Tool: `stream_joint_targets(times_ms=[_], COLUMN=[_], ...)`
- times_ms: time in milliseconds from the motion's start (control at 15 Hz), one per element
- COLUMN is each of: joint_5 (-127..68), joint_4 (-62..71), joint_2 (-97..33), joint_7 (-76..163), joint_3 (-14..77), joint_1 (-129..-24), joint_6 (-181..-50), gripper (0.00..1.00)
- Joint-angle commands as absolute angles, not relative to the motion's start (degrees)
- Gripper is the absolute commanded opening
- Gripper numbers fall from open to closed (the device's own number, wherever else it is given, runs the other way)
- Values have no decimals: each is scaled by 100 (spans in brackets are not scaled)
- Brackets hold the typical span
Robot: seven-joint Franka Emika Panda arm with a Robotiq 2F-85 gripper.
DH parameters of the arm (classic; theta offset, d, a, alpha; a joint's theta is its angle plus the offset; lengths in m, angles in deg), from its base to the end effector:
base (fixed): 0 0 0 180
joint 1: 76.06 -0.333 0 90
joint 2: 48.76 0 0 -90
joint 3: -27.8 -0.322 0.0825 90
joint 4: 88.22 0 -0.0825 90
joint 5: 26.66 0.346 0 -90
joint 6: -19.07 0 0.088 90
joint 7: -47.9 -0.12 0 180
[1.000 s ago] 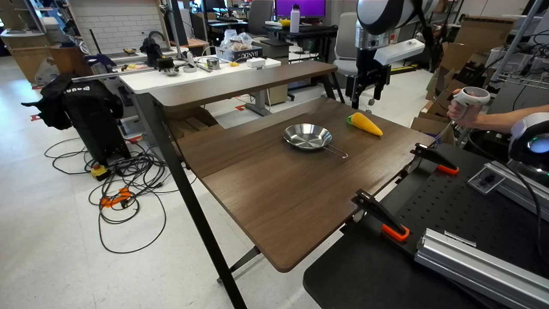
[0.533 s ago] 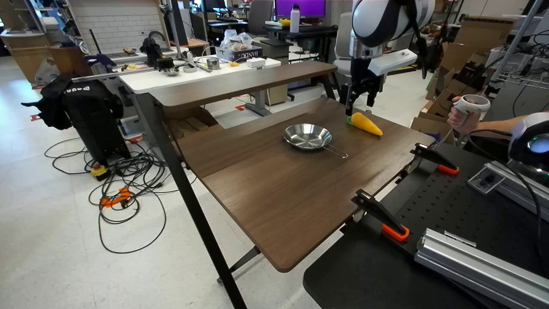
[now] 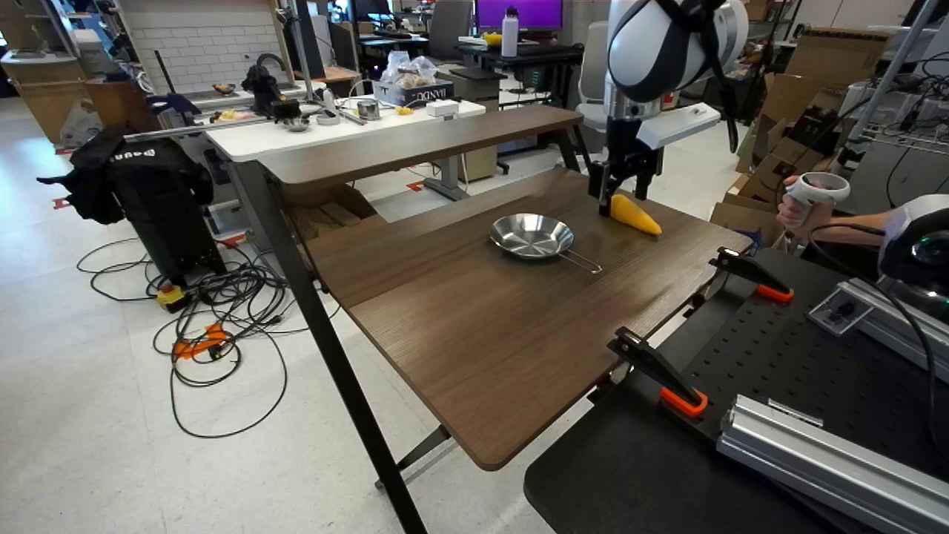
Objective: Place the orange plush toy on the pan
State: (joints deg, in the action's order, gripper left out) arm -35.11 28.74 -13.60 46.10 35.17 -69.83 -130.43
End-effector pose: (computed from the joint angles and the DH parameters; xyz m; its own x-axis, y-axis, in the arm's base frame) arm 0.5553 -0.1316 0.1600 0.9913 -0.1214 -0.0510 -0.1130 -0.9831 0.1438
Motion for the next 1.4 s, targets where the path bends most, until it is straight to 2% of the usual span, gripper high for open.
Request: stream_joint_targets(times_ms=[0,67,133,267,467,800,933,1000,1067,1333], joint_5=[-3447,-3464,-3476,-3494,-3509,-3554,-3523,-3511,-3493,-3403], joint_4=[2905,2919,2936,2969,3017,3228,3338,3387,3435,3589], joint_2=[-1235,-1228,-1221,-1210,-1213,-1438,-1619,-1707,-1835,-2316], joint_7=[4633,4638,4652,4653,4655,4659,4698,4712,4718,4758], joint_3=[3550,3559,3562,3578,3596,3614,3560,3535,3498,3253], joint_1=[-7002,-7008,-7008,-7019,-7031,-7100,-7119,-7139,-7172,-7272], joint_6=[-13304,-13323,-13350,-13417,-13509,-13720,-13776,-13796,-13730,-13568], gripper=[100,100,75,66,40,4,0,3,0,3])
